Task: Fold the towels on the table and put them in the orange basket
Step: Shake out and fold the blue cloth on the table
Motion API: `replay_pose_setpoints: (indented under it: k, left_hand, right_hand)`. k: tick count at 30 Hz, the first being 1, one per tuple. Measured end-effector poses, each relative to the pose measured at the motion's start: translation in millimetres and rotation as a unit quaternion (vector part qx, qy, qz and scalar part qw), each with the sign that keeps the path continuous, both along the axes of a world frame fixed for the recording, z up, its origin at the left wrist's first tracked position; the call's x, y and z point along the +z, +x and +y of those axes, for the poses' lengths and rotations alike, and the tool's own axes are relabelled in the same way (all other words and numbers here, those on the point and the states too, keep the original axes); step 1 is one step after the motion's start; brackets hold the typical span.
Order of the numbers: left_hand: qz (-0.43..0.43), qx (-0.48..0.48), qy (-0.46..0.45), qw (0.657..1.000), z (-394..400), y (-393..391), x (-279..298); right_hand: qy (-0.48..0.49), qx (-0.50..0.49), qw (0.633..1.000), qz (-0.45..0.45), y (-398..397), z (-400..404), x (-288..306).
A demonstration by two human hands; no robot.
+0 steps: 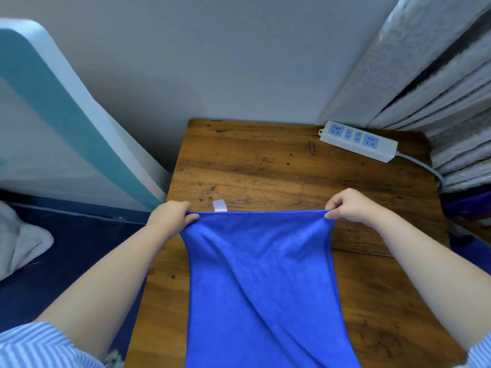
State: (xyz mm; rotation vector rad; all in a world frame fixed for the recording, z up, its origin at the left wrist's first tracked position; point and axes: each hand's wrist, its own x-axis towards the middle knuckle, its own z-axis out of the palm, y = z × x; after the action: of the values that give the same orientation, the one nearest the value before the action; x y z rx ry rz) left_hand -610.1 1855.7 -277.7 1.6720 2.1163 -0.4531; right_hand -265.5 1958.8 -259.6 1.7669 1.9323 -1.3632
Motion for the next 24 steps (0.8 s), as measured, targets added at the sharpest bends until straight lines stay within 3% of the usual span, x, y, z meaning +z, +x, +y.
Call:
replay_pose_setpoints:
  k: [7, 11, 24]
  left_hand:
    - [0.026, -0.016, -0.025, 0.999, -26.7, 0.6, 35.7]
    - [0.044, -0.032, 0.005, 0.999, -38.4, 7.5, 60.4]
    - [-0.002, -0.010, 0.238, 0.971, -74.8, 17.6, 160.9]
  right_hand:
    - [0.114, 0.079, 0.986, -0.094, -6.6, -25.9, 27.5]
    - [0.162, 0.108, 0.971, -0.139, -5.6, -43.5, 49.2]
    - [0.301, -0.015, 0.953, -0.039, 27.9, -98.4, 154.8]
